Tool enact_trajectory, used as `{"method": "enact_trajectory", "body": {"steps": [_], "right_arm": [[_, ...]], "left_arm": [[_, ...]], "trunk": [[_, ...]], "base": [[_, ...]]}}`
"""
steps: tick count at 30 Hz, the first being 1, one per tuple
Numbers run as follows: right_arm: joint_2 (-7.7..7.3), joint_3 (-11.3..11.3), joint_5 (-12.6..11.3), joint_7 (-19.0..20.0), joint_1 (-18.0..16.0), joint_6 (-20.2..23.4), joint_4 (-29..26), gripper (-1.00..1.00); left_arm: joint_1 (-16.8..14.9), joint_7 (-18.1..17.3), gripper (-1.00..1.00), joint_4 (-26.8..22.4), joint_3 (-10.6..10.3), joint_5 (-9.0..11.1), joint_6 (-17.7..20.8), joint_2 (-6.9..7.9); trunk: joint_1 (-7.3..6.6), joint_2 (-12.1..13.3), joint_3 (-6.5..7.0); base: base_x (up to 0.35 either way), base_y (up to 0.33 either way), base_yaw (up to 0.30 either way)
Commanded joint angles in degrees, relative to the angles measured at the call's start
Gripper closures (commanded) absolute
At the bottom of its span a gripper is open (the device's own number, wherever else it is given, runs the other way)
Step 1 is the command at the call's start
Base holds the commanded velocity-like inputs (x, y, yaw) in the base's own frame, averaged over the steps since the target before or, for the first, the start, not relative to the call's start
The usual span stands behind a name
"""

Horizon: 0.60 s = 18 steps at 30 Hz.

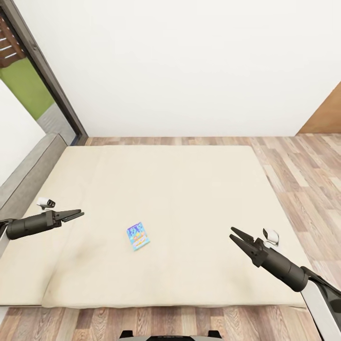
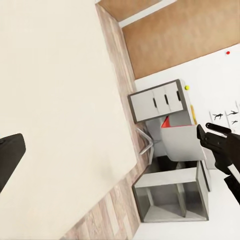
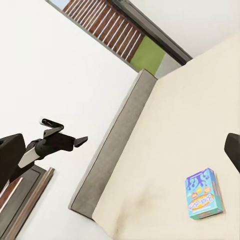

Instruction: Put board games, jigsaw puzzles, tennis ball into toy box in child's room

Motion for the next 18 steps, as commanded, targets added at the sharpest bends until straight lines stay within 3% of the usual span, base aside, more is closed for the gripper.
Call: {"method": "enact_trajectory", "body": {"steps": [1,18], "right_arm": [[0.00,-0.01,-0.38,0.02,-0.03,0.47,0.00,-1.00],[0.03,-0.01,-0.38,-0.11,-0.03,0.47,0.00,-1.00]], "left_arm": [[-0.03,-0.22,-1.00,0.00,-0.01,-0.02,0.61,0.01],[-0.03,-0.22,-1.00,0.00,-0.01,-0.03,0.61,0.01]], "trunk": [[0.03,-0.09,0.02],[0.03,-0.09,1.61]], "base": [[0.000,0.000,0.000],[0.000,0.000,0.000]]}}
